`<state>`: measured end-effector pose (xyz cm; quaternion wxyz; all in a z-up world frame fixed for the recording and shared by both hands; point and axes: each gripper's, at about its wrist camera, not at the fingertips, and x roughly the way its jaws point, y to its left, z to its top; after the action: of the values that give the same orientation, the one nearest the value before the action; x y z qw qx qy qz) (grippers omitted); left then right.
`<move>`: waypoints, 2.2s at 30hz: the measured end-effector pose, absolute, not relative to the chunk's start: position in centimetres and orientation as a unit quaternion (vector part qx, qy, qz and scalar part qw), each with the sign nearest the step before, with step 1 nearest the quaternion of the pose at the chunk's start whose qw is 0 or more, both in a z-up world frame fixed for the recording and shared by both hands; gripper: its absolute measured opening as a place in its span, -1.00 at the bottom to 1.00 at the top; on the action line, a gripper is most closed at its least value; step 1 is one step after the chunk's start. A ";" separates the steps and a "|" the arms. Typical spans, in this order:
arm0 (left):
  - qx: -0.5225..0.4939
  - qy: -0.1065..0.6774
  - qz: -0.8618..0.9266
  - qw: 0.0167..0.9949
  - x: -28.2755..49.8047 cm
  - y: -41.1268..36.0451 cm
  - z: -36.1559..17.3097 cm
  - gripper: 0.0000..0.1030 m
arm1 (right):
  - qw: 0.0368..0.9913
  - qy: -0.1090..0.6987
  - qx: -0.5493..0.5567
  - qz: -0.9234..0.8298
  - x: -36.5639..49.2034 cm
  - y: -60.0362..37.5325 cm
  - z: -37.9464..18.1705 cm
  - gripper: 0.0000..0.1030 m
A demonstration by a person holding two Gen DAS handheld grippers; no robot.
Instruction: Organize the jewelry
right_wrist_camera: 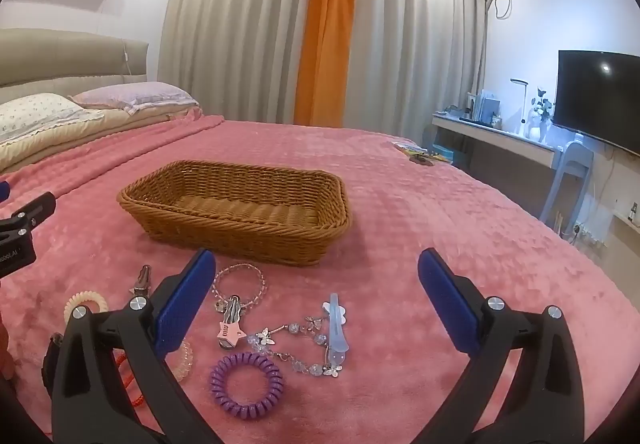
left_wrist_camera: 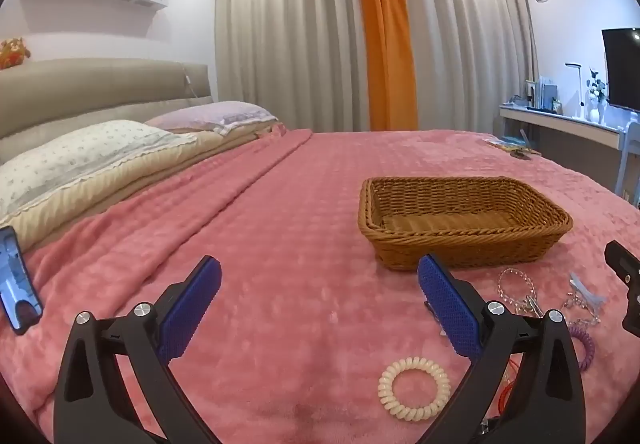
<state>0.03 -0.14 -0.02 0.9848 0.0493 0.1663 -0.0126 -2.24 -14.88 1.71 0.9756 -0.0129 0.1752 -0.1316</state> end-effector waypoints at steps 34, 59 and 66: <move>0.019 0.168 -0.026 0.985 -0.3 0.7 -1.6 0.86 | 0.973 0.190 -0.032 -0.131 -2.0 -14.2 1.5 0.87; 0.029 0.171 -0.029 0.984 -0.3 0.2 -1.6 0.86 | 0.972 0.192 -0.031 -0.130 -1.8 -14.1 1.5 0.87; 0.031 0.170 -0.029 0.985 -0.3 0.1 -1.6 0.86 | 0.972 0.191 -0.034 -0.130 -1.8 -14.0 1.5 0.87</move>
<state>-0.27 0.09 -1.59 0.9846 0.0312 0.1697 -0.0286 -1.83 -13.98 1.54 0.9723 -0.0345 0.1911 -0.1304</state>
